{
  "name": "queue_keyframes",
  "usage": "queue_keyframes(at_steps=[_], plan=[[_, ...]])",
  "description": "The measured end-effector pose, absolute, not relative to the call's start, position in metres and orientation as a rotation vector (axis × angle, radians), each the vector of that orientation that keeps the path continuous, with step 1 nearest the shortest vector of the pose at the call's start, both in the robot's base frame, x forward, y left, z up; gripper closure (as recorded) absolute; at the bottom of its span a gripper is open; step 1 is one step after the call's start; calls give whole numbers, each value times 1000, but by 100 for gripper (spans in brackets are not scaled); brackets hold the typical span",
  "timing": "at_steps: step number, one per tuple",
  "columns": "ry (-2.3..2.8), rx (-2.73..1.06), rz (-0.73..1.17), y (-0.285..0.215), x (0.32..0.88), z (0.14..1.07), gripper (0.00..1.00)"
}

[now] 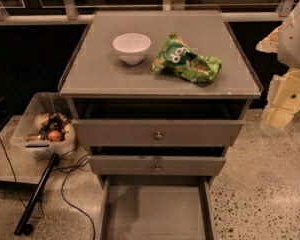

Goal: Place green rice chip bag into bottom drawer

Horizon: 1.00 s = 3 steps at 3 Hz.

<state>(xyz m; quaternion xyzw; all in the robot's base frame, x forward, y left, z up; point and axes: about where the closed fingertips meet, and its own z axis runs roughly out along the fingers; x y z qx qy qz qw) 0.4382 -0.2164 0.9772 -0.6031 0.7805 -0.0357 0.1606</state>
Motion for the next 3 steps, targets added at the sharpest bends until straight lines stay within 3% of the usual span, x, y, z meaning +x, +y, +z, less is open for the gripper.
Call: queue_keyframes(at_steps=[3], plan=[[2142, -1636, -22, -199, 485, 985, 0]])
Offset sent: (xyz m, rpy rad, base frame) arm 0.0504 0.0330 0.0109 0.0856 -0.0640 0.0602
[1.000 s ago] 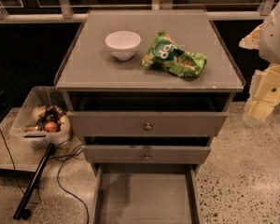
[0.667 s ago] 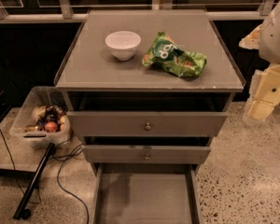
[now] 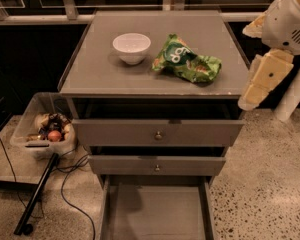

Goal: Place green rice chip bag into bottom drawer

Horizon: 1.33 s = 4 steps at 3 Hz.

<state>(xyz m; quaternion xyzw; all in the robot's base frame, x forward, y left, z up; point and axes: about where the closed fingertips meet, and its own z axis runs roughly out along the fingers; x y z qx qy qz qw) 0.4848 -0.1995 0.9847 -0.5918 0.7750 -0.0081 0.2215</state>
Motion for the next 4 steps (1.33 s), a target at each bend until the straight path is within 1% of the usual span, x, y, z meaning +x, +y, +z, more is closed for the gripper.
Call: queue_keyframes(at_steps=[1, 2, 3, 4], plan=[[2140, -1463, 99, -207, 507, 973, 0], [2145, -1239, 96, -210, 514, 954, 0], [2145, -1239, 97, -210, 514, 954, 0], [2087, -1283, 110, -198, 524, 957, 0]])
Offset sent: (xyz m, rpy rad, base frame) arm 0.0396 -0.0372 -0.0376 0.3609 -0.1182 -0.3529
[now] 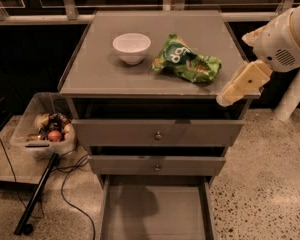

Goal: Place green rice chip bag into bottom drawer

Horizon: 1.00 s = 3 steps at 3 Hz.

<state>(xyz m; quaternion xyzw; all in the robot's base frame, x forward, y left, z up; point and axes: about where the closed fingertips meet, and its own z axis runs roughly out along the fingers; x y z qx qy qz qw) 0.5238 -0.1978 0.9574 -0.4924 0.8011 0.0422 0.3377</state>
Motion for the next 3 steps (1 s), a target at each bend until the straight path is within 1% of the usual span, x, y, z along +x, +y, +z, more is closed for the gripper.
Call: queue_keyframes(at_steps=[2, 3], plan=[[1930, -1357, 114, -156, 574, 958, 0], [1891, -1346, 109, -147, 595, 950, 0]])
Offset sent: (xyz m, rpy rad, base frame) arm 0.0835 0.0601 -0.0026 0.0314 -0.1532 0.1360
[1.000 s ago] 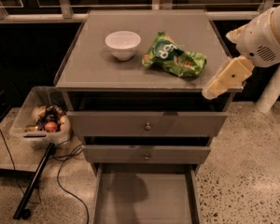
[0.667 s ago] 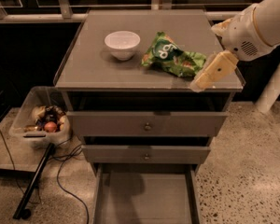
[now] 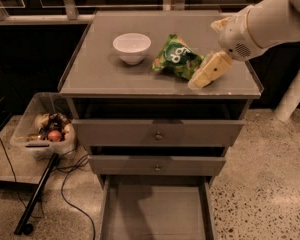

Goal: Place green rice chip bag into bottom drawer

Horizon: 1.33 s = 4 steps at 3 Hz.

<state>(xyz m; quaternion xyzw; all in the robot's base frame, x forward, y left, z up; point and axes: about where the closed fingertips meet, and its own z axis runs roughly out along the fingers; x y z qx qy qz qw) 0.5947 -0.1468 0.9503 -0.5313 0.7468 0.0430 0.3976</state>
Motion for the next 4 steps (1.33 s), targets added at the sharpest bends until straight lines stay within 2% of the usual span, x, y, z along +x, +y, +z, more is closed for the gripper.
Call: queue_keyframes(at_steps=[4], plan=[[1853, -1383, 104, -124, 693, 901, 0]])
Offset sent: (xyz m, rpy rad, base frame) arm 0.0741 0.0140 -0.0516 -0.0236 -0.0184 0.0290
